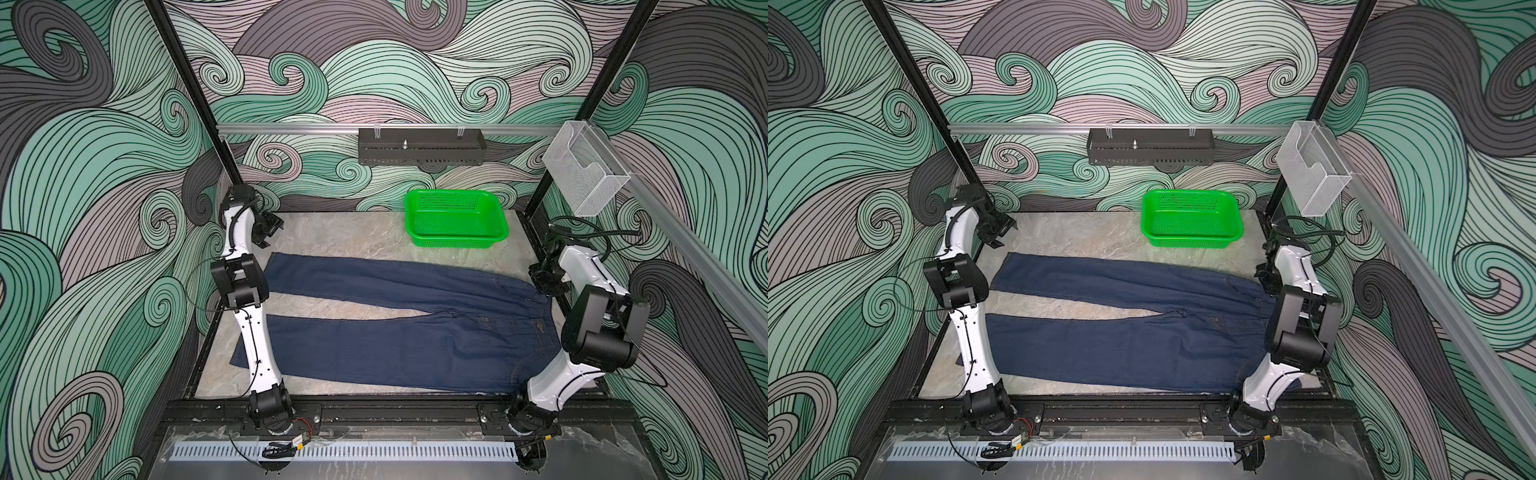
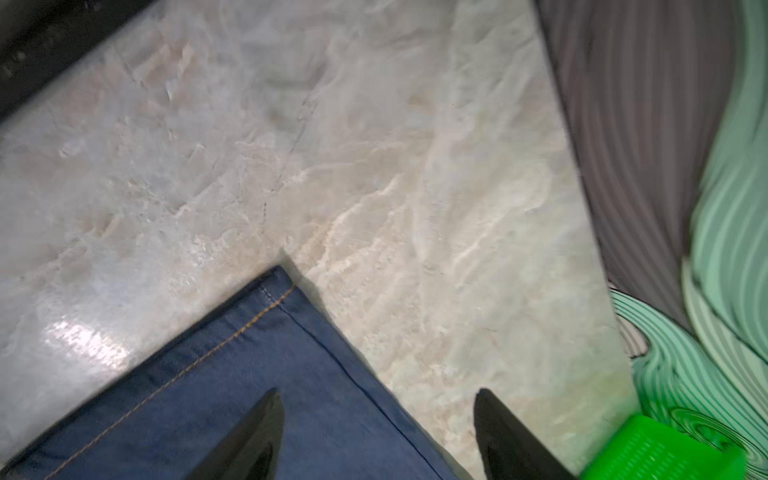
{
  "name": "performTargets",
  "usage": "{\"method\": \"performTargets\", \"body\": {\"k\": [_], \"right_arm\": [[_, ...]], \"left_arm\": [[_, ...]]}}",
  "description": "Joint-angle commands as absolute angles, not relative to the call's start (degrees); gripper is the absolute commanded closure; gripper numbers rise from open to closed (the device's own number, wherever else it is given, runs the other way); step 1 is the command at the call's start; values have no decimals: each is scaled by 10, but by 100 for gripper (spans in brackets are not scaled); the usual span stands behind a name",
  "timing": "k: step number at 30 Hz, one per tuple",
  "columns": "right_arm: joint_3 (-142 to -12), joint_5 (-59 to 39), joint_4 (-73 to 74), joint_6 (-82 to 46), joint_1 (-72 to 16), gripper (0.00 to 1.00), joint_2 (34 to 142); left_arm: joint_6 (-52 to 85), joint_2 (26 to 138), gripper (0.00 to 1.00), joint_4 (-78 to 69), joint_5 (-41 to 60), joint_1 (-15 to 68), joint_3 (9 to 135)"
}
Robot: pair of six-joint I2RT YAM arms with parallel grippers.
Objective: Fold and stack the trousers
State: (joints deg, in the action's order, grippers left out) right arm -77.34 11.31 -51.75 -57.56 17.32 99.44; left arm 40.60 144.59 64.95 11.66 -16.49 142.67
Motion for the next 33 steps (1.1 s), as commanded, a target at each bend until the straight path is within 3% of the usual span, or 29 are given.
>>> {"method": "performTargets", "body": {"k": [1,18,24,28,33], "right_arm": [[-769,114,-518,-563,176,87,973],[-746,107,-499,-564,174,87,958],[-736,107,-498,-562,174,87,954],[-733,105,-493,-563,176,87,951],[-735,98,-492,-564,176,87,951]], "left_arm": [[417,1473,25,683,84,-170,1435],[397,1548,30,696,13,-161,1480],[379,1562,38,715,-17,-149,1480],[371,1566,47,723,-30,-142,1479],[371,1570,68,727,-28,-141,1479]]}}
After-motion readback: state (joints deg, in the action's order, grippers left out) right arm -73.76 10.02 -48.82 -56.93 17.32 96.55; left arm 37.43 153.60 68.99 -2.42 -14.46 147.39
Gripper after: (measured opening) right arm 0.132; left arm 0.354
